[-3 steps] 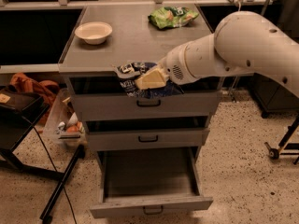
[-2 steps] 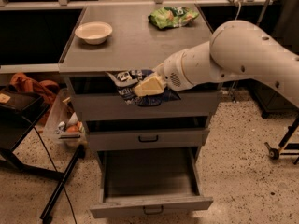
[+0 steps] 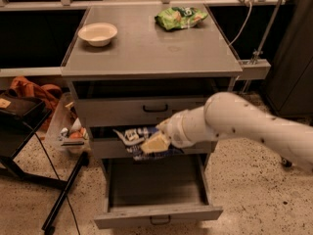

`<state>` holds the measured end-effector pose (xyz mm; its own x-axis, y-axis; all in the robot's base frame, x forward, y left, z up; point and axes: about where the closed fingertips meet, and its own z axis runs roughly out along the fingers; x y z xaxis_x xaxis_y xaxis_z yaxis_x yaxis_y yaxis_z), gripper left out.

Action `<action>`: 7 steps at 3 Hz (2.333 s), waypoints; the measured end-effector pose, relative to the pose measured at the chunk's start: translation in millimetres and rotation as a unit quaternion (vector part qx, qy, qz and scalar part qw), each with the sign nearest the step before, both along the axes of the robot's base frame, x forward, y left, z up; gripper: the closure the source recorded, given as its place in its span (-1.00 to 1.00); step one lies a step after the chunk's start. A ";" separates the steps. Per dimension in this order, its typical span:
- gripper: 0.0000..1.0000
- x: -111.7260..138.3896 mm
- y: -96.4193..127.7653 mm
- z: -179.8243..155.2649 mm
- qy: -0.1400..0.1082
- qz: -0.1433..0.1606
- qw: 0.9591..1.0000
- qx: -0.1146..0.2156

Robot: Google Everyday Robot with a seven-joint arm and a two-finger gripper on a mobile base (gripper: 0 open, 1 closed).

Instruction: Place blue chip bag into bottom drawer

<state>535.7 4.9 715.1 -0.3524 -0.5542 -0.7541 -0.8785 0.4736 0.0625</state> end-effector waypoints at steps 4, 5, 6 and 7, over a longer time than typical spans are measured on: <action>1.00 -25.4 71.2 -208.0 0.027 0.060 0.998 -0.013; 1.00 3.4 79.3 -258.6 0.009 0.055 0.998 -0.014; 1.00 25.5 95.8 -319.2 0.009 0.051 0.999 -0.006; 1.00 40.0 120.9 -374.7 0.012 0.059 0.998 -0.007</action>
Offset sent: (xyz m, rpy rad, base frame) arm -0.0507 0.1100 -0.2650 -0.0186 0.0755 0.2032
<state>575.7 125.8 340.4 -0.3007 -0.6038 -0.7383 -0.9270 0.3670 0.0773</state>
